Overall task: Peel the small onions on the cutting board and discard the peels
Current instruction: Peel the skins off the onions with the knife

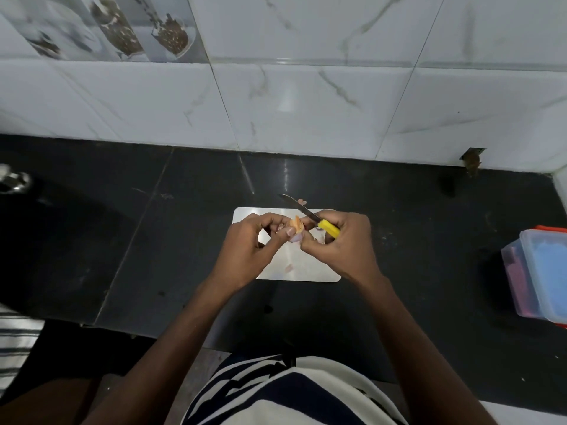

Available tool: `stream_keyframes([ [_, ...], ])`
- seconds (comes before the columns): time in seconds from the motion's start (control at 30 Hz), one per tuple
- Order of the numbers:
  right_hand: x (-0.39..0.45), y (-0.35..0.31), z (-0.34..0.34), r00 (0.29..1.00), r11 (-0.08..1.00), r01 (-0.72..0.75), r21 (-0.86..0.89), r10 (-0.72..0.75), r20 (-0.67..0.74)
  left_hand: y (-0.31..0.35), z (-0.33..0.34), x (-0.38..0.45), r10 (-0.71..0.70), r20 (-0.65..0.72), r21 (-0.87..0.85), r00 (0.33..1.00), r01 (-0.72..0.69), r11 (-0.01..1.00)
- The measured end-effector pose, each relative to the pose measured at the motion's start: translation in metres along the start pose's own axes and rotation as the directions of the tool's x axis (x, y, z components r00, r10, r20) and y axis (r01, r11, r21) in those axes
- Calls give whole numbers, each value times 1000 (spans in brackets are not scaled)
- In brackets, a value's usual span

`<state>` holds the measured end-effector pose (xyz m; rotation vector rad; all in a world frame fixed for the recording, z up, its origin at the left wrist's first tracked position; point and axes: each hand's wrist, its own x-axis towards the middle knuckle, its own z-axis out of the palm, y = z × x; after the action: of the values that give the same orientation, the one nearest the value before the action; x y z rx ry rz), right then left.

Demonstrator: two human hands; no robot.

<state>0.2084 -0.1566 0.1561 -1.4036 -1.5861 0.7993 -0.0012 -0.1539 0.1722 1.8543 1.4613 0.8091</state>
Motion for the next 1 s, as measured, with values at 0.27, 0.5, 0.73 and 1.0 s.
stream_keyframes([
  [0.27,7,4,5,998,998,-55,31,56,-36,-8,9,4,-28,-13,-69,1000,27,997],
  [0.5,11,7,5,994,975,-104,198,111,-21,-5,15,10,-153,-73,-293,986,125,948],
  [0.73,21,5,-3,992,975,-115,192,101,79,-4,14,12,-202,13,-384,979,191,903],
  [1.0,20,7,1,966,966,-256,45,253,55,-2,16,5,-238,-14,-583,971,185,791],
])
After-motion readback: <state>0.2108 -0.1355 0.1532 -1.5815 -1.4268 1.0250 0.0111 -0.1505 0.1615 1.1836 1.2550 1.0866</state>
